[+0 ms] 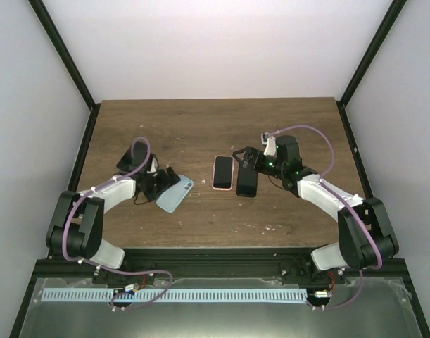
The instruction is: Put the phone into the phone case
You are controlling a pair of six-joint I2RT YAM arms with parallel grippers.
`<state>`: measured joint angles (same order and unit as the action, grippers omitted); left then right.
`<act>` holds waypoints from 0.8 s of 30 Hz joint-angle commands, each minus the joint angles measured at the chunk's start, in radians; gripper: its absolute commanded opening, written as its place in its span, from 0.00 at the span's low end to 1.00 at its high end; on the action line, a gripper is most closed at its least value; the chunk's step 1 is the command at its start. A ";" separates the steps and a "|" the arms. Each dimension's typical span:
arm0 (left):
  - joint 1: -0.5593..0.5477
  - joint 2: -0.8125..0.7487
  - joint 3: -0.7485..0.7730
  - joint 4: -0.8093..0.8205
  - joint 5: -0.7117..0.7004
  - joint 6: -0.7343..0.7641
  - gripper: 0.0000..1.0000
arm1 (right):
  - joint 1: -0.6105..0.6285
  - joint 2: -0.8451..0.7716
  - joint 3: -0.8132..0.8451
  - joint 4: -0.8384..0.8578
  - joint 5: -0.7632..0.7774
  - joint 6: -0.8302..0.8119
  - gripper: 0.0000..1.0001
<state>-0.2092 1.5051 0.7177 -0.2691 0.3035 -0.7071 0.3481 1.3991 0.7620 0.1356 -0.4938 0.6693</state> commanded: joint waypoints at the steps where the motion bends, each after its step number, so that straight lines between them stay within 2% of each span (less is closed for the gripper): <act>1: -0.100 -0.009 -0.033 -0.012 0.082 -0.090 0.99 | -0.004 -0.026 -0.007 0.017 -0.004 -0.016 1.00; 7: -0.159 -0.037 0.028 -0.033 0.063 -0.064 0.98 | -0.004 -0.052 0.006 -0.010 -0.007 -0.009 1.00; 11: -0.158 -0.025 0.141 -0.153 -0.020 0.035 0.98 | -0.004 -0.097 0.013 -0.037 0.000 -0.005 1.00; 16: -0.156 -0.033 0.261 -0.223 -0.166 0.145 1.00 | -0.005 -0.158 -0.014 -0.072 0.083 0.006 1.00; 20: -0.085 0.024 0.429 -0.367 -0.298 0.255 1.00 | -0.012 -0.168 -0.007 -0.117 0.072 -0.033 1.00; 24: 0.021 0.101 0.548 -0.409 -0.336 0.372 1.00 | -0.021 -0.176 -0.012 -0.124 0.028 -0.055 1.00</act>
<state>-0.2733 1.5402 1.1790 -0.5774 0.0776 -0.4896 0.3405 1.2423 0.7551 0.0448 -0.4435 0.6537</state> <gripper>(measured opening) 0.999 0.998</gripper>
